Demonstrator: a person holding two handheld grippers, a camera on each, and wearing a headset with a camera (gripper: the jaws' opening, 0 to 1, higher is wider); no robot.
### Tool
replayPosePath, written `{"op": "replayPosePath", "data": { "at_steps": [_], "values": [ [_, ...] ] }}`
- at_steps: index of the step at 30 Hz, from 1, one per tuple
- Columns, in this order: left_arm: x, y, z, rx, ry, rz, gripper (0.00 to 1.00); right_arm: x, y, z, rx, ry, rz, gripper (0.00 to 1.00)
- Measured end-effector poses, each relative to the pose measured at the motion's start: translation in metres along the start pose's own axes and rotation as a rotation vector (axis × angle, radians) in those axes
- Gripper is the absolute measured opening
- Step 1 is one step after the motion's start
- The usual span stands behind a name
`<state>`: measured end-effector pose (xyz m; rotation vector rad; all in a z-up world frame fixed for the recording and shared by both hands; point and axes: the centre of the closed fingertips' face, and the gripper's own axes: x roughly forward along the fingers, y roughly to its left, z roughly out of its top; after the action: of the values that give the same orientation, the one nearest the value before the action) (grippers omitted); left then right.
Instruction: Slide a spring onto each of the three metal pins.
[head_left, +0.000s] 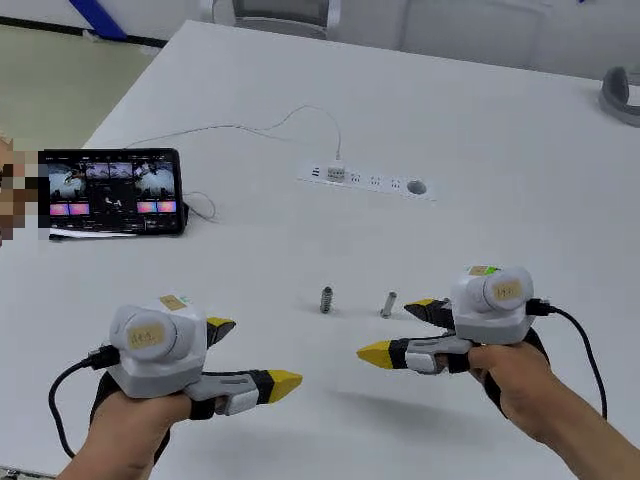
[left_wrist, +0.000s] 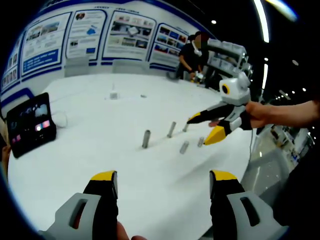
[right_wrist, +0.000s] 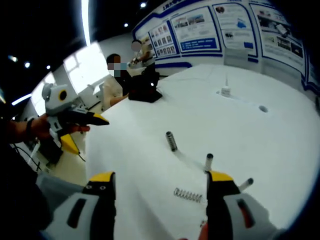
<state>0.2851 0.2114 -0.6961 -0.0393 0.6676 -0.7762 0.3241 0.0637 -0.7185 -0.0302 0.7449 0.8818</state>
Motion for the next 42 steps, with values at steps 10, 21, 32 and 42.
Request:
{"op": "replayPosePath", "data": {
  "at_steps": [10,21,32,42],
  "values": [
    [0.009,-0.007,0.002,0.014,0.009,-0.018,0.77,-0.016,-0.006,-0.013,0.036,-0.022,-0.024,0.77],
    [0.020,-0.015,0.005,0.033,0.022,-0.040,0.77,-0.034,-0.010,-0.026,0.062,-0.032,-0.045,0.79],
    [0.037,-0.030,0.010,0.062,0.040,-0.074,0.78,-0.051,-0.014,-0.039,0.081,-0.032,-0.060,0.80],
    [0.060,-0.047,0.012,0.106,0.070,-0.120,0.78,-0.063,-0.016,-0.048,0.091,-0.029,-0.073,0.81]
  ]
}}
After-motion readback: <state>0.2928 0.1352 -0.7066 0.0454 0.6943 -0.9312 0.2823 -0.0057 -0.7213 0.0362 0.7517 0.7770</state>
